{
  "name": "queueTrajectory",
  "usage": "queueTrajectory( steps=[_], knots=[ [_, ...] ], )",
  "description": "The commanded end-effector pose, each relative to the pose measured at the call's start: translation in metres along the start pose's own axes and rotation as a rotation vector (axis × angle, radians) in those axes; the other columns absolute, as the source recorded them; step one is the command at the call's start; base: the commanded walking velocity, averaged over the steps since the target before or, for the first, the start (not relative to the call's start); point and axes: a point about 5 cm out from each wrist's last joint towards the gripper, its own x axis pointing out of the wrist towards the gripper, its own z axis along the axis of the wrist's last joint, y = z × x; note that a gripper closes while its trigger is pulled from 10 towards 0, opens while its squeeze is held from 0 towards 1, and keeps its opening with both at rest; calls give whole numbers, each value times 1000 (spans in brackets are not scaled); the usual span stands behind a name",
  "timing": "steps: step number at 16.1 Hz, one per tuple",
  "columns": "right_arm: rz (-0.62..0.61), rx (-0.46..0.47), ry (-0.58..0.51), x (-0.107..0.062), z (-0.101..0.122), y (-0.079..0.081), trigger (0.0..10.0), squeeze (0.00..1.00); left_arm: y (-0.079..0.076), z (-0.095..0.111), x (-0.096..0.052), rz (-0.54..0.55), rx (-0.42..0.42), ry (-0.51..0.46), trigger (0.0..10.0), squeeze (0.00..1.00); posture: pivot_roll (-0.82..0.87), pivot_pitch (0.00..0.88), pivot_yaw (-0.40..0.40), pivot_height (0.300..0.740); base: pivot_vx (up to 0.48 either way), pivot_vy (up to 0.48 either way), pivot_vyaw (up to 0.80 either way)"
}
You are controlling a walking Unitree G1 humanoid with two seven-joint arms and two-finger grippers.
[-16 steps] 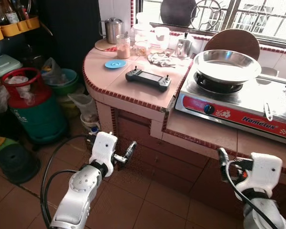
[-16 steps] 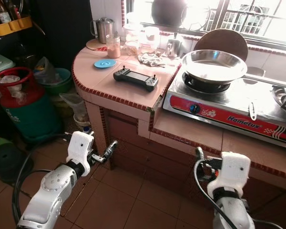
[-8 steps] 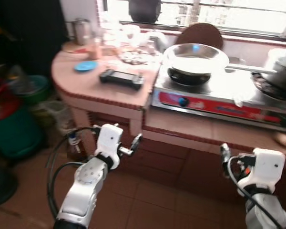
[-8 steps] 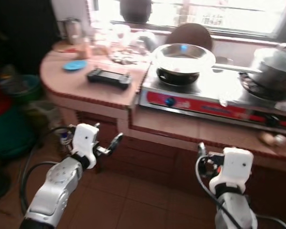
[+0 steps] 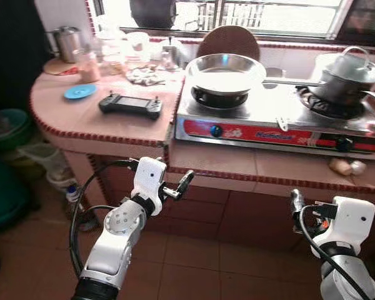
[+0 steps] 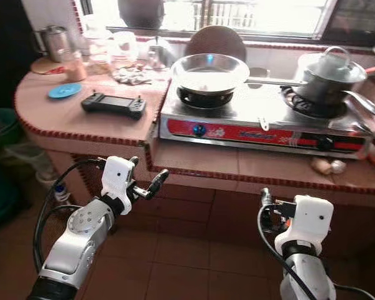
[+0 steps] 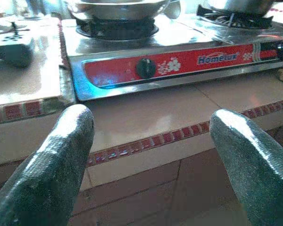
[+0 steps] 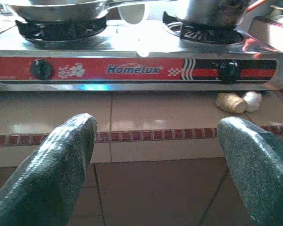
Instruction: Kitchen organization
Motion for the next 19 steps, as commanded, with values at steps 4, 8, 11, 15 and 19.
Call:
queueTrajectory(
  steps=[4, 8, 11, 15, 19],
  knots=[
    [3, 11, 16, -3, -2, -2, 10000, 0, 5, 2, 0, 10, 7, 3, 10000, 0, 7, 0, 7, 740, 0, 0, -755],
    [21, 30, 1, -2, 0, 3, 10000, 0, 5, -1, -2, 7, -2, 17, 10000, 0, 10, 0, 14, 740, 0, 0, -500],
    [21, 25, 4, -3, -2, 3, 10000, 0, 4, -4, -2, 6, -12, 26, 10000, 0, 9, 0, 15, 740, 0, -169, 0],
    [19, 16, 13, -4, -4, 2, 10000, 0, 3, -7, -3, -4, -13, 37, 10000, 0, 4, 0, 16, 740, 0, -253, 0],
    [4, 41, 12, -5, -6, 1, 10000, 0, 2, -9, -5, -15, -13, 53, 10000, 0, 14, 0, 29, 740, 0, -332, 0]
  ],
)
